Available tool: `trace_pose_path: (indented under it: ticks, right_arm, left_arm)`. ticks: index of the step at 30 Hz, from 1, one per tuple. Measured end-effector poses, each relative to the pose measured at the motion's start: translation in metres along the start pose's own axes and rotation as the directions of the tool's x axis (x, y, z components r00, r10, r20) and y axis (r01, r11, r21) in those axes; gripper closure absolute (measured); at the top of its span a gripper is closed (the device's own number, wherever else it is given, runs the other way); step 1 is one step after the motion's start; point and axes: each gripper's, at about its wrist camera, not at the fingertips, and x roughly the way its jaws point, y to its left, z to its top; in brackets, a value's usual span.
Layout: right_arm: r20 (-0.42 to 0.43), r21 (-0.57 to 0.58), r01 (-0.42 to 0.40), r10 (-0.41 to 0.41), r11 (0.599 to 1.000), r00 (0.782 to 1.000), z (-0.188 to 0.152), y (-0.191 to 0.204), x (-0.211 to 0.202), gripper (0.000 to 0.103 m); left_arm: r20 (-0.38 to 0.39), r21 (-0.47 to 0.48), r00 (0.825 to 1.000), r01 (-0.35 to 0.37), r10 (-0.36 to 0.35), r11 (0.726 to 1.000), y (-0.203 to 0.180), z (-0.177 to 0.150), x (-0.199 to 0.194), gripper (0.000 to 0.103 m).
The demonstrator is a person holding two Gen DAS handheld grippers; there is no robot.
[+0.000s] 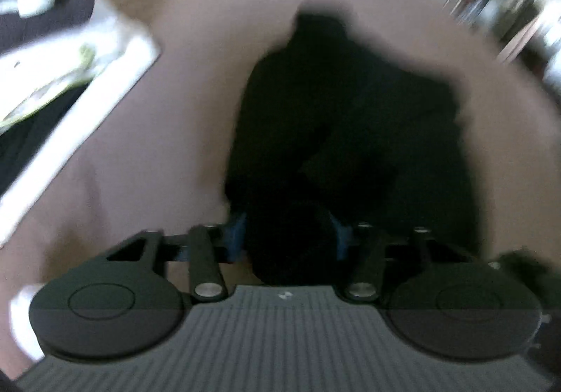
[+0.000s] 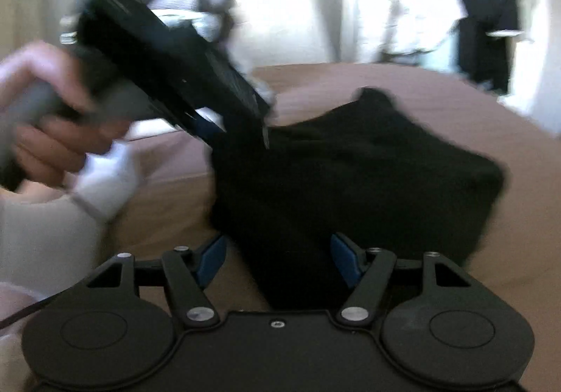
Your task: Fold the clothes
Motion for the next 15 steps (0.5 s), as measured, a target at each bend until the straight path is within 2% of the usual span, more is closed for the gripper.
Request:
trace_pose_path:
  ticks: [2,3,4,6,7,9,12,15]
  right_arm:
    - [-0.024,-0.035,0.004,-0.005,0.999,1.0,-0.002,0.007,0.001,0.032]
    - [-0.022,-0.036,0.012,-0.013,0.999,1.0,-0.001,0.009,-0.001,0.032]
    - [-0.02,-0.036,0.02,-0.021,0.999,1.0,-0.001,0.009,-0.004,0.032]
    - [0.002,0.004,0.029,-0.029,1.0,1.0,0.004,0.005,-0.013,0.033]
    - [0.013,0.028,0.039,-0.04,0.999,0.999,0.007,0.002,-0.017,0.033]
    - [0.035,0.073,0.059,-0.062,0.996,0.997,0.011,-0.002,-0.024,0.033]
    - [0.02,0.119,0.115,-0.118,0.986,0.993,0.009,-0.006,-0.032,0.033]
    - [-0.016,0.131,0.185,-0.184,0.974,0.983,-0.004,-0.003,-0.03,0.032]
  left_arm:
    - [-0.007,-0.045,1.0,-0.014,0.013,0.999,0.007,-0.001,-0.001,0.057]
    - [0.011,-0.05,0.999,-0.035,0.036,0.998,0.009,-0.001,-0.006,0.059]
    - [0.053,-0.03,0.995,-0.081,0.083,0.996,0.007,-0.002,-0.013,0.065]
    - [0.158,0.018,0.969,-0.194,0.189,0.981,0.001,-0.004,-0.027,0.065]
    - [0.218,0.022,0.952,-0.226,0.216,0.974,0.0,-0.004,-0.036,0.06]
    - [0.262,-0.007,0.951,-0.17,0.166,0.985,0.002,-0.002,-0.046,0.049]
    - [0.219,-0.039,0.976,0.0,0.009,0.999,0.007,0.002,-0.042,0.04]
    - [0.17,-0.014,0.985,0.023,-0.02,1.0,0.003,0.007,-0.025,0.037]
